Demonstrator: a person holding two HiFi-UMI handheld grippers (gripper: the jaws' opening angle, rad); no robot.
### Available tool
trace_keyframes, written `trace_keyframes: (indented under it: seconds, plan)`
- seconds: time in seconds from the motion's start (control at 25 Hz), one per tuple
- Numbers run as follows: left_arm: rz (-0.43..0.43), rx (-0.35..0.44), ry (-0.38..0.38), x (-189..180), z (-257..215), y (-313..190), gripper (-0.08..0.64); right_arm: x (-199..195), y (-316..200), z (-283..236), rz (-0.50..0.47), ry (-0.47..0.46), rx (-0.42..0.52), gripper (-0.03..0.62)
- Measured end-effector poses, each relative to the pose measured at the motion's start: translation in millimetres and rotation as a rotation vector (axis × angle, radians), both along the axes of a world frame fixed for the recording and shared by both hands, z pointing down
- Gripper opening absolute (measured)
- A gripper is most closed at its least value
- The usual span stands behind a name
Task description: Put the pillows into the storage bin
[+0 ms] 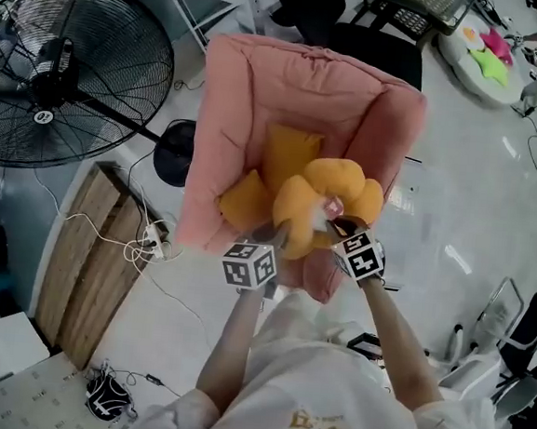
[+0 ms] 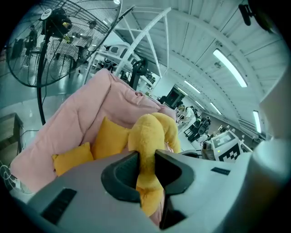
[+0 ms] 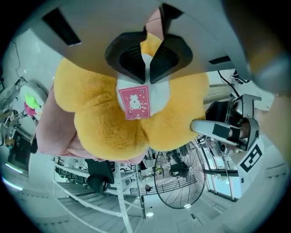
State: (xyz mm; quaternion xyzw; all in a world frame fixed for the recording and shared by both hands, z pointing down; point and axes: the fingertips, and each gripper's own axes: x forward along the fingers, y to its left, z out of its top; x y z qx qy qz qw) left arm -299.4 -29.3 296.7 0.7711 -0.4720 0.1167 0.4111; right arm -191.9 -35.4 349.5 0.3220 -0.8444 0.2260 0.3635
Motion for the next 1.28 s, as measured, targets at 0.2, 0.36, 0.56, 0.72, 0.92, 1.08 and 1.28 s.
trace_keyframes:
  seconds: [0.2, 0.36, 0.56, 0.72, 0.92, 1.08, 1.28]
  plan:
    - [0.059, 0.018, 0.011, 27.1, -5.1, 5.0, 0.092, 27.0, 9.7, -9.3, 0.043, -0.004, 0.059, 0.04]
    - [0.129, 0.004, 0.03, 59.8, -2.9, 14.6, 0.092, 60.3, 29.9, -10.8, 0.086, 0.014, 0.053, 0.038]
    - [0.242, -0.003, 0.04, 106.3, -1.3, 17.7, 0.093, 106.6, 41.6, -10.3, 0.165, 0.05, 0.049, 0.035]
    - [0.325, -0.018, 0.043, 141.5, 3.6, 25.4, 0.094, 141.1, 55.5, -6.2, 0.246, 0.058, 0.032, 0.034]
    - [0.405, -0.036, 0.046, 190.1, 10.8, 31.5, 0.094, 189.8, 67.5, -1.7, 0.324, 0.067, 0.028, 0.031]
    - [0.445, -0.065, 0.054, 228.1, 16.0, 38.2, 0.094, 227.6, 80.3, -0.3, 0.39, 0.055, 0.029, 0.028]
    - [0.469, -0.089, 0.021, 276.8, 29.4, 47.1, 0.094, 273.7, 94.1, 14.6, 0.398, 0.047, -0.005, 0.026]
